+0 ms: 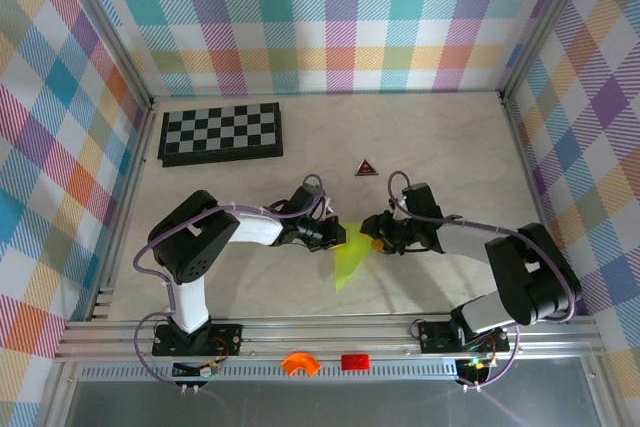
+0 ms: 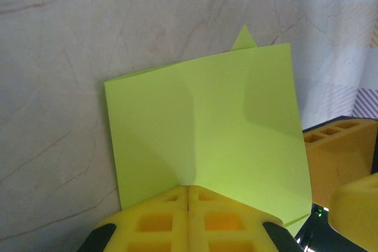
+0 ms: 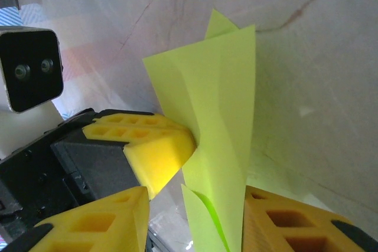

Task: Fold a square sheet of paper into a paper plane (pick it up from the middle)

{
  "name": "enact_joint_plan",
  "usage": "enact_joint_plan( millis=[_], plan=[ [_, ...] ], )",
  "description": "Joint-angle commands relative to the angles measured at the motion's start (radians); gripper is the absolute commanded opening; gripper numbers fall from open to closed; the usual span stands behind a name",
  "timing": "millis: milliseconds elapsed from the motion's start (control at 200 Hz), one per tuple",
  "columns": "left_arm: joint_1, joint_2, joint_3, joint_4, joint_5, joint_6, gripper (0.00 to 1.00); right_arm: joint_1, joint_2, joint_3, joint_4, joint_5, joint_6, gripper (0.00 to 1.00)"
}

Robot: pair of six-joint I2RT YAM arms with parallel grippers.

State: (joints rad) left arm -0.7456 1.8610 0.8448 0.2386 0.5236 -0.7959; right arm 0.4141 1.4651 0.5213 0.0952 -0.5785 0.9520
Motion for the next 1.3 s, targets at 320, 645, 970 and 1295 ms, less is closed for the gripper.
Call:
enact_joint_plan(
  millis=[320,645,970,1295],
  plan=[
    [0.0,-0.02,-0.039,-0.074,-0.012,0.005,0.06,-0.035,0.133,0.094,-0.011,-0.081,-0.133,0.26],
    [0.0,-0.138,-0.026,-0.116,-0.037,0.003,0.12,-0.045,0.129,0.053,0.005,-0.054,-0.084,0.02],
    [0.0,-0.095,-0.039,-0.078,-0.008,-0.02,0.08,0.015,-0.023,-0.106,0.163,0.147,0.215,0.02],
    [-0.001,-0.011,-0.04,-0.036,0.036,-0.025,0.04,0.023,-0.014,-0.111,0.198,0.039,0.129,0.21]
  ],
)
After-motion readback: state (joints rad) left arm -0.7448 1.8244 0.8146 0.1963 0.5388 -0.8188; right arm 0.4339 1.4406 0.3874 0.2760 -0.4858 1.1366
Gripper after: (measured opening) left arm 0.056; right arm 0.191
